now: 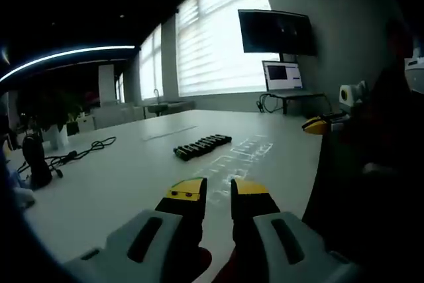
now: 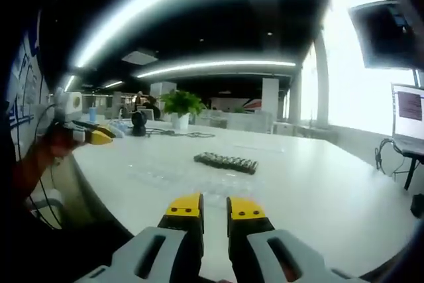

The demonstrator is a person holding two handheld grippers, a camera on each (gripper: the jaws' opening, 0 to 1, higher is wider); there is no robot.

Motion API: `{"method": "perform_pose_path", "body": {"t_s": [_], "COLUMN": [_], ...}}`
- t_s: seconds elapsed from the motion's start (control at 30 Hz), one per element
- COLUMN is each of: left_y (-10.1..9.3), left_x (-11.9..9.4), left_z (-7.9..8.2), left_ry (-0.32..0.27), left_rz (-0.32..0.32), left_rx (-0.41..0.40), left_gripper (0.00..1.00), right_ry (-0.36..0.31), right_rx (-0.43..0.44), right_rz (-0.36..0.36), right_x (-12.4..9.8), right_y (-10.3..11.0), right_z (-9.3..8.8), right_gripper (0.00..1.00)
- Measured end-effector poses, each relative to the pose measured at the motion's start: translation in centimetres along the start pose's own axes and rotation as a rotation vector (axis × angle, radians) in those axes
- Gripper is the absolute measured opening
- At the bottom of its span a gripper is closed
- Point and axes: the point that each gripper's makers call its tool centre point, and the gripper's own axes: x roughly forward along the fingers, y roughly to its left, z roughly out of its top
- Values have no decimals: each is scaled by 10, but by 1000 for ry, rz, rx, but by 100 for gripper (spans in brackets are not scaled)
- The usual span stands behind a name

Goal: Grip medicine bottles put into box

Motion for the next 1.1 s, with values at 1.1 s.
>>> {"method": "perform_pose_path", "body": {"t_s": [1.1], "left_y": [25], "left_x": [2], "left_z": [-22], "left_ry": [19], "left_rz": [45], "left_rx": [15], "left_gripper": [8], "right_ry": [8], "right_rx": [12], "right_rz": [-6], "right_x": [17], "right_y": [-11], "right_z": [9], "right_gripper": [9]}}
